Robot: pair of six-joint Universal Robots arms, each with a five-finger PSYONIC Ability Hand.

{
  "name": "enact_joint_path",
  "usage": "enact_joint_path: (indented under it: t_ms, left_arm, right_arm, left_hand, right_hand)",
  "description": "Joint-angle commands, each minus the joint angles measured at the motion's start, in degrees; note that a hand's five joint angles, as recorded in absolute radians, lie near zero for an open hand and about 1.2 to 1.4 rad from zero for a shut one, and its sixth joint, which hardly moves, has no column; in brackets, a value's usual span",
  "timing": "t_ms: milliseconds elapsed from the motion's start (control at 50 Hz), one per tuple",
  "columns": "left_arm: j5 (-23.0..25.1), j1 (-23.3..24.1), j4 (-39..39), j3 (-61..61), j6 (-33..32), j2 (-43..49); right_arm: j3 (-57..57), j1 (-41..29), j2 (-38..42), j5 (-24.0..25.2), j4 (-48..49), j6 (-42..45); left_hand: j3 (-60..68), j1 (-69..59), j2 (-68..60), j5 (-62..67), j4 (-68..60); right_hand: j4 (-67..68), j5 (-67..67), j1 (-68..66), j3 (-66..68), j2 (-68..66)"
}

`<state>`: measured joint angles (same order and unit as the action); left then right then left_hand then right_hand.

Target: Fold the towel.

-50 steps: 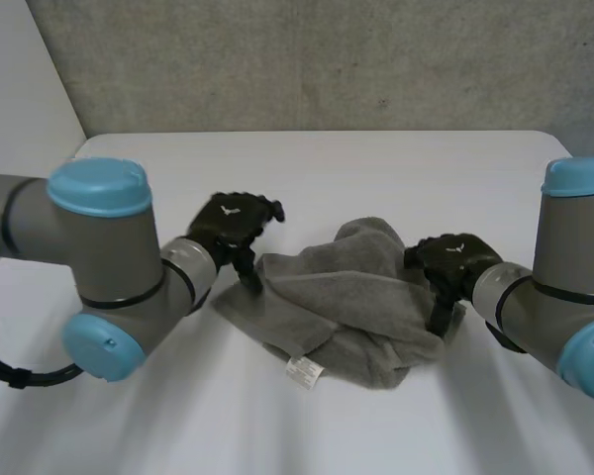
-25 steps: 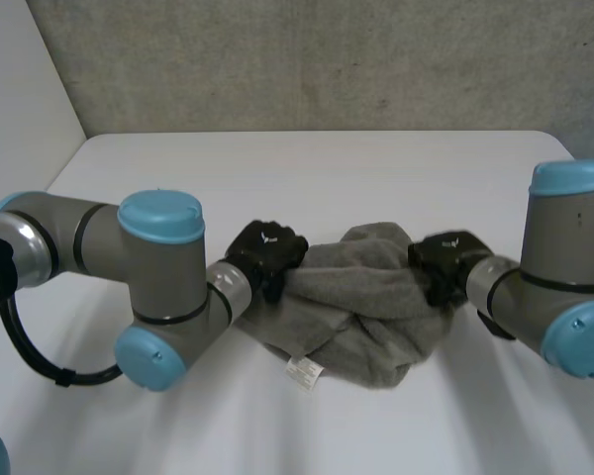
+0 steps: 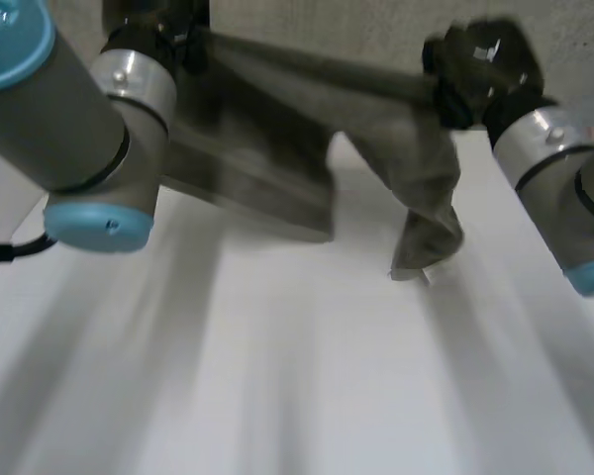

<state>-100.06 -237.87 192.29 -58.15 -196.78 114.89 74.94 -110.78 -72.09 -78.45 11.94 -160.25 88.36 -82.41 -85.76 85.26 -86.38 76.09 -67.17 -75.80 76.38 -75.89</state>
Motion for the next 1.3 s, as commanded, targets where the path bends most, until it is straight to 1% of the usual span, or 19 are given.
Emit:
enact_joint_path:
  t_ms: [20, 120, 200, 240, 280, 300, 320, 340, 420, 440, 460, 480, 560, 720, 760, 920, 1080, 1220, 1300]
  left_arm:
    - [4.1, 2.1, -0.1, -24.0, -0.2, -5.5]
    - [5.8, 3.9, 0.0, -35.1, -0.3, -5.6]
    - [5.8, 4.8, 0.0, -38.8, -0.5, -5.0]
    - [5.8, 4.9, 0.3, -40.2, -1.2, -4.9]
    - [5.8, 4.9, 0.6, -40.2, -1.5, -4.9]
    - [5.8, 4.9, 0.6, -40.2, -1.5, -4.9]
    - [5.8, 4.8, 1.0, -40.2, -1.5, -4.9]
    - [5.8, 4.5, 1.2, -40.0, -1.5, -5.0]
    - [5.8, 4.2, 1.3, -39.8, -1.5, -5.2]
    - [5.8, 4.2, 1.2, -39.9, -1.5, -5.4]
    - [5.8, 4.2, 1.2, -39.9, -1.5, -5.4]
    - [5.7, 4.2, 1.2, -40.2, -1.5, -5.6]
    - [5.4, 4.7, 0.9, -41.7, -1.5, -6.0]
    - [5.7, 4.7, 1.3, -46.2, -1.4, -9.1]
    - [5.7, 4.5, 1.4, -46.8, -1.4, -9.3]
    - [5.8, 3.4, 1.3, -48.3, -0.7, -9.0]
    - [5.6, 2.6, 2.6, -49.5, -0.7, -9.0]
    - [5.7, -0.9, 5.9, -50.4, -0.7, -8.8]
    - [5.8, -1.5, 6.2, -49.9, -0.3, -7.5]
  right_arm:
    - [4.2, -1.2, 1.1, 0.8, -16.5, 2.9]
    - [9.3, -0.9, 2.0, 0.2, -23.4, 11.4]
    - [10.7, -1.0, 1.9, 0.6, -24.6, 13.0]
    - [10.8, -0.9, 1.7, 0.6, -24.8, 13.0]
    - [10.8, -0.8, 1.4, 0.9, -24.6, 13.0]
    - [10.8, -0.8, 1.4, 0.9, -24.6, 12.9]
    - [10.8, -0.8, 1.4, 1.5, -24.1, 12.9]
    - [10.8, -0.8, 1.4, 1.5, -24.1, 12.9]
    - [10.6, -0.8, 1.5, 6.2, -22.8, 12.8]
    - [10.2, -0.5, 1.6, 7.8, -22.7, 13.1]
    - [10.2, -0.5, 1.6, 7.8, -22.7, 13.1]
    - [9.7, -0.3, 1.9, 9.3, -22.6, 13.5]
    - [7.5, 0.6, 2.7, 11.1, -22.3, 14.0]
    - [4.3, 0.9, 3.6, 15.3, -22.4, 20.7]
    - [4.4, 0.6, 3.7, 17.2, -22.5, 25.6]
    - [4.5, 0.4, 4.3, 20.5, -23.3, 36.1]
    - [2.9, -1.3, 9.2, 19.7, -23.2, 46.5]
    - [1.3, -4.3, 12.9, 19.4, -23.2, 48.0]
    - [1.3, -4.7, 15.1, 19.6, -22.9, 47.6]
  left_hand:
    - [-8.4, 2.4, 5.8, -15.3, 6.4]
    - [-8.4, 2.4, 5.8, -15.3, 6.4]
    - [-8.4, 2.4, 5.8, -15.3, 6.4]
    - [-8.4, 2.4, 5.8, -15.3, 6.4]
    - [-8.4, 2.4, 5.8, -15.3, 6.4]
    - [-8.4, 2.4, 5.8, -15.3, 6.4]
    - [-8.4, 2.4, 5.8, -15.3, 6.4]
    - [-8.4, 2.4, 5.8, -15.3, 6.4]
    - [-8.4, 2.4, 5.8, -15.3, 6.4]
    - [-14.5, 8.6, 11.9, -21.4, 12.5]
    - [-14.6, 8.6, 12.0, -21.5, 12.6]
    - [-21.2, 15.3, 18.6, -28.1, 19.2]
    - [-41.4, 35.5, 38.8, -48.3, 39.4]
    - [-52.6, 46.6, 50.0, -59.5, 50.6]
    - [-55.2, 49.3, 52.6, -62.1, 53.3]
    - [-62.8, 56.9, 60.2, -69.7, 60.8]
    - [-74.8, 68.8, 72.2, -81.7, 72.8]
    - [-75.3, 69.3, 72.7, -82.2, 73.3]
    - [-74.8, 68.8, 72.2, -81.7, 72.8]
  right_hand:
    - [3.9, -2.8, -4.2, 3.6, -4.1]
    - [3.9, -2.8, -4.2, 3.6, -4.1]
    - [3.9, -2.8, -4.2, 3.6, -4.1]
    - [-1.9, 3.0, 1.6, -2.2, 1.7]
    - [-14.8, 15.9, 14.5, -15.1, 14.6]
    - [-14.9, 15.9, 14.6, -15.2, 14.7]
    - [-26.5, 27.6, 26.2, -26.8, 26.3]
    - [-26.6, 27.7, 26.4, -26.9, 26.4]
    - [-42.9, 44.0, 42.6, -43.2, 42.7]
    - [-53.8, 54.9, 53.5, -54.1, 53.6]
    - [-53.9, 55.0, 53.6, -54.2, 53.7]
    - [-66.1, 67.1, 65.8, -66.3, 65.9]
    - [-66.1, 67.2, 65.8, -66.4, 65.9]
    - [-66.1, 67.2, 65.8, -66.4, 65.9]
    - [-66.0, 67.1, 65.7, -66.3, 65.8]
    - [-65.8, 66.9, 65.5, -66.1, 65.6]
    - [-66.0, 67.1, 65.7, -66.3, 65.8]
    - [-64.3, 65.4, 64.0, -64.6, 64.1]
    - [-55.8, 56.9, 55.5, -56.1, 55.6]
